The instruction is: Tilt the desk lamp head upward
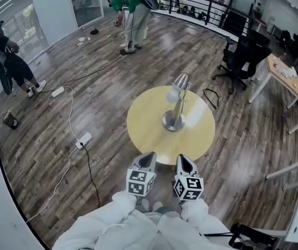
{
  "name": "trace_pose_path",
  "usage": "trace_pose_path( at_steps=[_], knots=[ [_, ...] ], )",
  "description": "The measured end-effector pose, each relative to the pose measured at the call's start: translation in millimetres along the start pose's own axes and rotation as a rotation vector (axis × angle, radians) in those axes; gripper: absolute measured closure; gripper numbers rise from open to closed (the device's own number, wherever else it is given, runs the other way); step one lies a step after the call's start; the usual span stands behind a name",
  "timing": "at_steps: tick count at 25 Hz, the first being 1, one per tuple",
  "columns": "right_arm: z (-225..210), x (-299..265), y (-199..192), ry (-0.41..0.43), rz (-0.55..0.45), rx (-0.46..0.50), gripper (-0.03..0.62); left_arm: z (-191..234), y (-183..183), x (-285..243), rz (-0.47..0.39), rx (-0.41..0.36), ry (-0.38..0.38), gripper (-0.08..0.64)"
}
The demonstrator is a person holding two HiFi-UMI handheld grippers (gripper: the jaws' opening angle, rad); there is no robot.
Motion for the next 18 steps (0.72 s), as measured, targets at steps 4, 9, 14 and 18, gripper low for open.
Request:
trace_pose_path(
  at_steps=[4, 9, 14, 18],
  knots=[
    [2.7, -1.3, 2.9, 0.005, -0.001, 0.018, 0.58, 0.8, 2.7, -2.5, 0.001, -0.015, 0.002, 0.56],
    [0.2, -2.1, 4.1, 0.002, -0.002, 0.028, 0.58, 1.7, 1.8, -6.7, 0.004, -0.017, 0.003, 0.558],
    [-0.9, -0.6, 5.1, 0.005, -0.003, 0.034, 0.58, -2.3, 3.1, -9.9, 0.005, -0.012, -0.005, 0.558],
    [0.2, 3.8, 1.9, 0.007, 0.006, 0.035, 0.58, -6.3, -0.5, -8.1, 0.016, -0.007, -0.012, 0.56]
  ],
)
Point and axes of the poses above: the fingertips, and each gripper's own axes: x backward along the fingers, z to its left, y out of its top, the point moved 6 cm from there along x, backward along the fingers, and after that the axes turned 12 degrees about x, right-handed, at the moved point
